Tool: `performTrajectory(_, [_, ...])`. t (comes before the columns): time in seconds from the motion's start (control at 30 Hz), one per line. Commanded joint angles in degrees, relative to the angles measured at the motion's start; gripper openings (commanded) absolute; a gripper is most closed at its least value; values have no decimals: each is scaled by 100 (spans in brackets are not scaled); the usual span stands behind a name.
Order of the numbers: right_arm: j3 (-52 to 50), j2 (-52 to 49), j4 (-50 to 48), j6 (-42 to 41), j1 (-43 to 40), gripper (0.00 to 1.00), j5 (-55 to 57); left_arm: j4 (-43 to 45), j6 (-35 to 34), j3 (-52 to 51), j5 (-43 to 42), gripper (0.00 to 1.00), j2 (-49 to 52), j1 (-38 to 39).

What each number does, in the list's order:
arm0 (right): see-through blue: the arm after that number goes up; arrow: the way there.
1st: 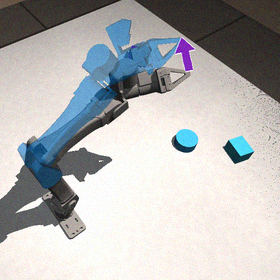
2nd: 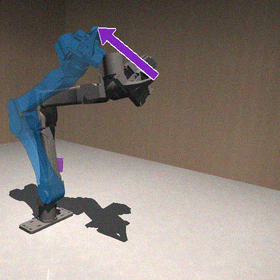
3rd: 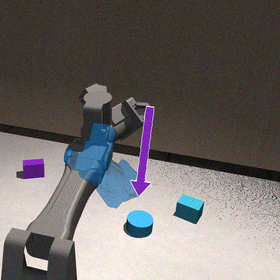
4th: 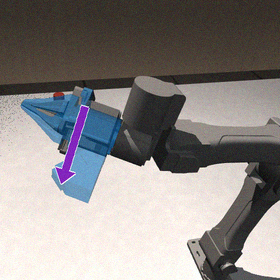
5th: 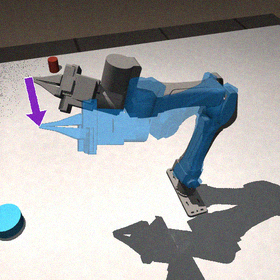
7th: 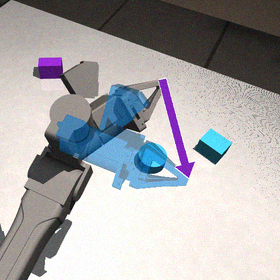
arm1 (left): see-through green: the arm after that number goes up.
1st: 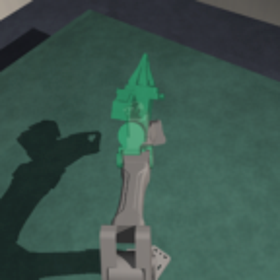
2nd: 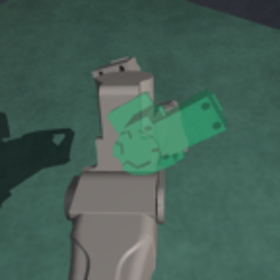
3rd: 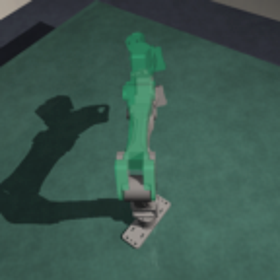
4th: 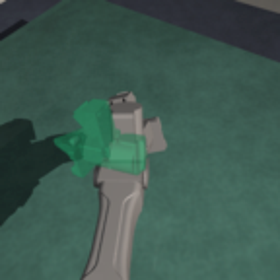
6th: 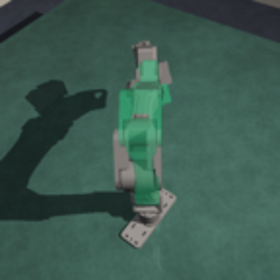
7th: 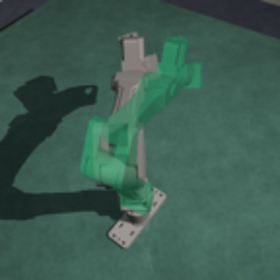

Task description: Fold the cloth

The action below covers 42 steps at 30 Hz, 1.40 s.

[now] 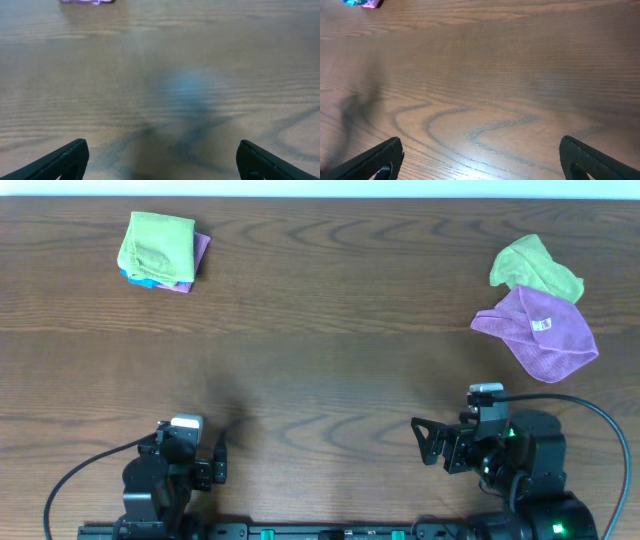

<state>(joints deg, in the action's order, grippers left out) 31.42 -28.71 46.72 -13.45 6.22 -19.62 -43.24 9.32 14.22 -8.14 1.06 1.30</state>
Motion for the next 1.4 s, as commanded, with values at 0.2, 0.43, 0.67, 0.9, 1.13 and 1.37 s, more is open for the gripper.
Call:
performTrajectory(0.2, [0,26,4,-70,-42,99,11,20,101,-479,216,95,-61,-247])
performTrajectory(0.43, [0,26,4,-70,-42,99,11,17,92,-479,457,95,-61,-444])
performTrajectory(0.67, [0,26,4,-70,-42,99,11,17,96,-479,409,95,-59,-444])
performTrajectory(0.9, [2,26,4,-70,-42,99,11,17,96,-479,409,95,-59,-444])
performTrajectory(1.13, [0,26,26,-70,-42,99,11,17,96,-479,409,95,-59,-444])
performTrajectory(1.37, [-46,310,361,90,-37,99,793,17,96,-479,409,95,-59,-444])
